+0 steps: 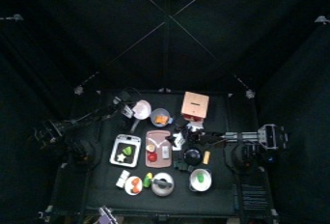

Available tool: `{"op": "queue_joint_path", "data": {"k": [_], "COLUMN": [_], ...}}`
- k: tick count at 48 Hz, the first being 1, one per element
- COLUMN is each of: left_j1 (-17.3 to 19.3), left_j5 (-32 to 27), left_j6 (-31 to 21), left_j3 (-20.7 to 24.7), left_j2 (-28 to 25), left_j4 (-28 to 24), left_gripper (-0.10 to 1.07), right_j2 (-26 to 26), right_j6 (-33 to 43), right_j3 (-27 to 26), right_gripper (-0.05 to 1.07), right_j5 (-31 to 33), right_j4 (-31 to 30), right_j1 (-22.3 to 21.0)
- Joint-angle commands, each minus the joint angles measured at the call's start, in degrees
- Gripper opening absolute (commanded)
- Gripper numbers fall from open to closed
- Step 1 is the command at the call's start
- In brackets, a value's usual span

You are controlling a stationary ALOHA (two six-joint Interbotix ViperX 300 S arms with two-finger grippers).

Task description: Hand over pan

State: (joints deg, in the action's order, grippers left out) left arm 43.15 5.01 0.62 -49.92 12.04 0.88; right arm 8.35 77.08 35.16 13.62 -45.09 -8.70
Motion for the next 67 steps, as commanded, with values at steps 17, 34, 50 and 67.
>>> {"op": "queue_joint_path", "data": {"k": [17, 34, 50, 67], "left_j1": [-7.7, -12.0, -12.5, -13.7], "left_j5": [3.0, 7.6, 7.8, 9.0], "left_j6": [-0.3, -0.2, -0.3, -0.1], "left_j3": [-2.2, -3.6, -3.3, -2.5], "left_j2": [6.0, 8.7, 7.3, 5.9], "left_j4": [0.8, 4.0, 4.0, 5.1], "left_gripper": [0.4, 0.4, 0.4, 0.4], "right_j2": [-0.4, -6.9, -8.6, -11.8], "right_j6": [0.2, -0.4, -0.1, 0.0], "right_j3": [-5.3, -13.6, -17.2, -18.4], "right_gripper": [0.94, 0.94, 0.94, 0.94], "right_j5": [-0.3, -0.3, -0.5, -0.7], "right_j4": [2.7, 3.1, 0.7, 1.0], "right_j1": [-5.1, -8.8, -9.3, -11.2]}}
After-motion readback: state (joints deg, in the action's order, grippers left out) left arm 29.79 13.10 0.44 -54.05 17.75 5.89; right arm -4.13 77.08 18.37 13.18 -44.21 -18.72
